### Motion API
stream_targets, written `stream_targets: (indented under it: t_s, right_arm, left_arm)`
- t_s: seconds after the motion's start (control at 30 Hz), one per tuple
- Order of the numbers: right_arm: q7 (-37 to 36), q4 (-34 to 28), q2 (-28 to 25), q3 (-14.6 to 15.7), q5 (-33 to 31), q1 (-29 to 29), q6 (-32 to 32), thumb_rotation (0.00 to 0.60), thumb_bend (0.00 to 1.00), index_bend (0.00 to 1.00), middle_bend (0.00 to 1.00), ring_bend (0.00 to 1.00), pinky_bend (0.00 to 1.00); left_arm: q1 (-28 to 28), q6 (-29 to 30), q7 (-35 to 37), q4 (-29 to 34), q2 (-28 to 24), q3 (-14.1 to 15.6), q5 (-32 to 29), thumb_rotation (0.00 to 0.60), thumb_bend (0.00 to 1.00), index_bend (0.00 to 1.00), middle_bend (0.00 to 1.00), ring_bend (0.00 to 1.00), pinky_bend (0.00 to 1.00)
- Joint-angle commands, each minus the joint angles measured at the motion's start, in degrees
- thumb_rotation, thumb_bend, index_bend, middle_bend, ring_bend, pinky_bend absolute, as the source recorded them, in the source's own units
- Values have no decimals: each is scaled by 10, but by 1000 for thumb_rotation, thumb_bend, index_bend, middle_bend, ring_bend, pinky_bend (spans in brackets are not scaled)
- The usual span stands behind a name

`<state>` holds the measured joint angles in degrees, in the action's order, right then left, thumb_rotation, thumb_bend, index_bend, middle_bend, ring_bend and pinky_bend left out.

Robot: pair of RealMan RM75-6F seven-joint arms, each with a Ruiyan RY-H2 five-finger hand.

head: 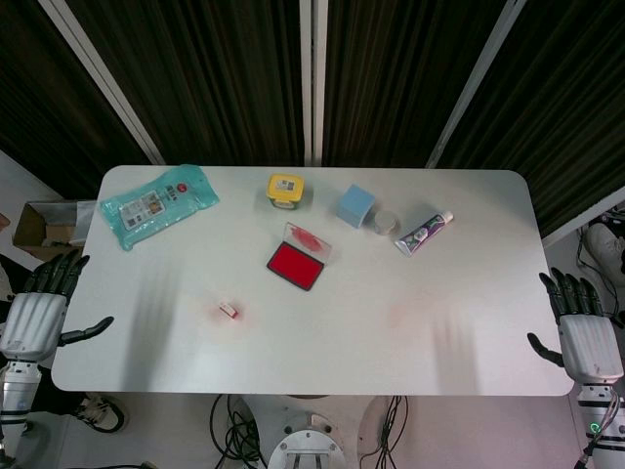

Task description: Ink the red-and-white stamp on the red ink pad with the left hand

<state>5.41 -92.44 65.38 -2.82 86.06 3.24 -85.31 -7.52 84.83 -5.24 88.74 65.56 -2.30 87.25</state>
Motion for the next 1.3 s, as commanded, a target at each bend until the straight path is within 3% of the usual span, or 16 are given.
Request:
stream_targets:
  t_s: [0.03, 0.37, 0.43, 0.47, 0.53, 0.57, 0.6, 0.7, 0.8, 1.03, 1.3]
  right_arm:
    - [0, 0, 0, 0, 0, 0, 0, 600, 116, 0, 0, 0, 0]
    - [-13, 4, -3, -2, 0, -6, -11, 600, 117, 0, 0, 0, 0]
    - [-14, 6, -4, -4, -2, -7, -12, 600, 117, 0, 0, 0, 0]
    - [-14, 6, -4, -5, -3, -7, -12, 600, 117, 0, 0, 0, 0]
    - [-13, 5, -5, -6, -3, -6, -13, 600, 119, 0, 0, 0, 0]
    - [-13, 4, -5, -7, -2, -5, -13, 600, 119, 0, 0, 0, 0]
    - [-12, 3, -5, -7, -2, -5, -12, 600, 120, 0, 0, 0, 0]
    - [-5, 0, -7, -7, -3, -2, -7, 600, 120, 0, 0, 0, 0]
    - [-1, -5, -8, -8, -3, -1, -6, 600, 121, 0, 0, 0, 0]
    - [2, -6, -10, -9, -7, -1, -5, 600, 124, 0, 0, 0, 0]
    - [-2, -1, -11, -11, -18, -3, -2, 600, 124, 0, 0, 0, 0]
  left_arm:
    - [0, -1, 3, -2, 1, 0, -1, 0, 0, 0, 0, 44, 138]
    - [-10, 13, 39, 0, 0, 4, 42, 0, 0, 0, 0, 44, 142]
    - [-20, 16, 64, -4, -2, 6, 70, 43, 1, 0, 0, 45, 171]
    - [-29, 19, 74, -10, -2, 6, 89, 127, 12, 0, 6, 55, 213]
    - [-47, 31, 78, -29, 5, -2, 121, 418, 60, 0, 47, 126, 358]
    - [-55, 38, 70, -42, 11, -8, 134, 533, 91, 3, 89, 213, 474]
    - [-64, 41, 60, -55, 17, -13, 146, 599, 114, 10, 135, 339, 593]
    - [-98, 22, 58, -69, 31, -16, 174, 600, 154, 72, 274, 704, 858]
    - [-133, -23, 57, -76, 45, -10, 190, 600, 161, 122, 354, 831, 968]
    - [-213, -129, 25, -125, 98, 0, 209, 600, 160, 188, 261, 874, 994]
    - [-258, -166, 51, -203, 158, 16, 209, 600, 160, 214, 236, 869, 988]
